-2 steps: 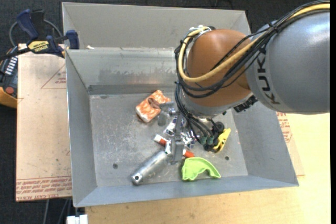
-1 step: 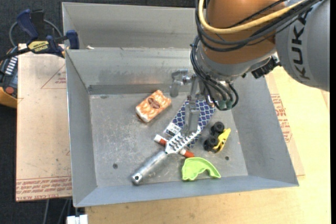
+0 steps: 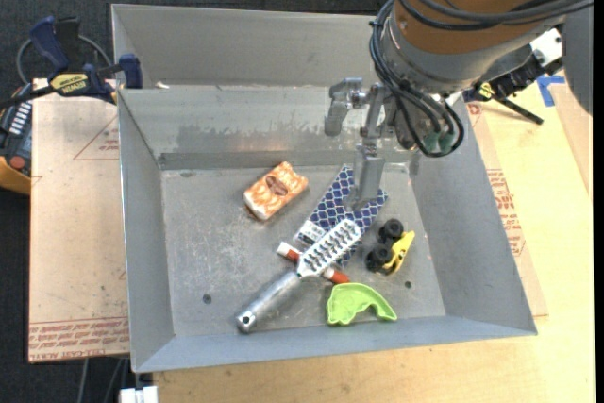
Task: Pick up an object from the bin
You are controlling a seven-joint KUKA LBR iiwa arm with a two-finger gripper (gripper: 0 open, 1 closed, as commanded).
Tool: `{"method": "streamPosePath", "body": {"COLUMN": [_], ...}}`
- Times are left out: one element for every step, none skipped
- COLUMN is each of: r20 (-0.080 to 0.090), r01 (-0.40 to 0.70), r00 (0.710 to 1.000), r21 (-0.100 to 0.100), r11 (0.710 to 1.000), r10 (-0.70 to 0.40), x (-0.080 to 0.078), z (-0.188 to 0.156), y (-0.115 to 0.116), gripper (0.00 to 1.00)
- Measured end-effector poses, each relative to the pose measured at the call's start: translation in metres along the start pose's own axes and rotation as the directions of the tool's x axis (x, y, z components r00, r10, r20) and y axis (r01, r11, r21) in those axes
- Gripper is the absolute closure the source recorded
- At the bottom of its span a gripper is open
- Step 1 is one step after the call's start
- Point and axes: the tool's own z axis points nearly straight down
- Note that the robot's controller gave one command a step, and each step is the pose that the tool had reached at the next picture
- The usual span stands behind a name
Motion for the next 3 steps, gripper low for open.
{"method": "streamPosePath", "body": {"r20": [0.001, 0.001, 0.003], "r01": [0.181, 0.181, 0.237], "r00": [0.983, 0.983, 0.972], "r21": [0.000, 0.000, 0.000], "r11": [0.983, 0.983, 0.972], "r10": [-0.181, -0.181, -0.237], "x": [0.013, 0.013, 0.042], "z": [-0.060, -0.060, -0.060], "y": [-0.024, -0.024, -0.021], "gripper": [1.00, 1.00, 1.00]}}
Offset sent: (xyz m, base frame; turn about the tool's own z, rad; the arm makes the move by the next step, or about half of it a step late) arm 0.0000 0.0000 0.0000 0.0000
